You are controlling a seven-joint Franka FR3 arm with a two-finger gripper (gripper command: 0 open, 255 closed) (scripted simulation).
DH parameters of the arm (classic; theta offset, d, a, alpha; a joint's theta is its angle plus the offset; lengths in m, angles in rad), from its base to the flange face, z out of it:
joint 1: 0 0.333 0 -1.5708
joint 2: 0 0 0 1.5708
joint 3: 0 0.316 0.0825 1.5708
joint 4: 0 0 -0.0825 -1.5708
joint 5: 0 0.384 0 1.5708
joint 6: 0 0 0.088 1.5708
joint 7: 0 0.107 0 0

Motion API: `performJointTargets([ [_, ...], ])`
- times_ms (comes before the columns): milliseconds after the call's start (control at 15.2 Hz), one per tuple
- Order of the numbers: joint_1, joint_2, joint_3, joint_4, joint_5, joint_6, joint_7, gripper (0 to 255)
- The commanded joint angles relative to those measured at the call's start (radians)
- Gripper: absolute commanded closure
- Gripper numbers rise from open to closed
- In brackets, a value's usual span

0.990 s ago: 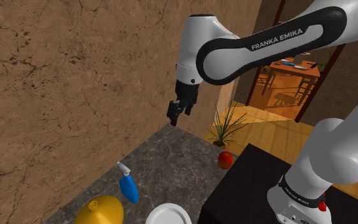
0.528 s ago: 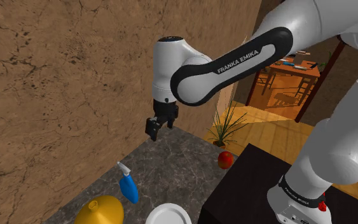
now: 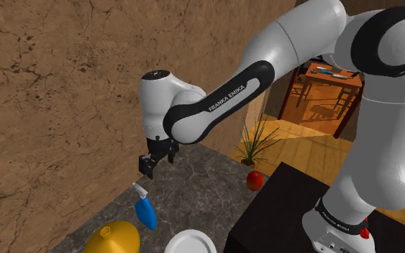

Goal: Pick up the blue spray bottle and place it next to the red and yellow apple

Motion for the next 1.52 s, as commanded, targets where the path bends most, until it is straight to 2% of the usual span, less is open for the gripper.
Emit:
performJointTargets([
  [0,0.034,0.086,-0.012,0.073,-0.043,-0.004,0.044,0],
  [396,0.140,0.325,-0.059,0.311,-0.118,-0.041,0.124,0],
  [924,0.155,0.390,-0.082,0.308,-0.146,0.025,0.140,0],
  [1386,0.155,0.390,-0.082,0.309,-0.146,0.024,0.140,0],
  [1452,0.155,0.390,-0.082,0.309,-0.146,0.024,0.140,255],
])
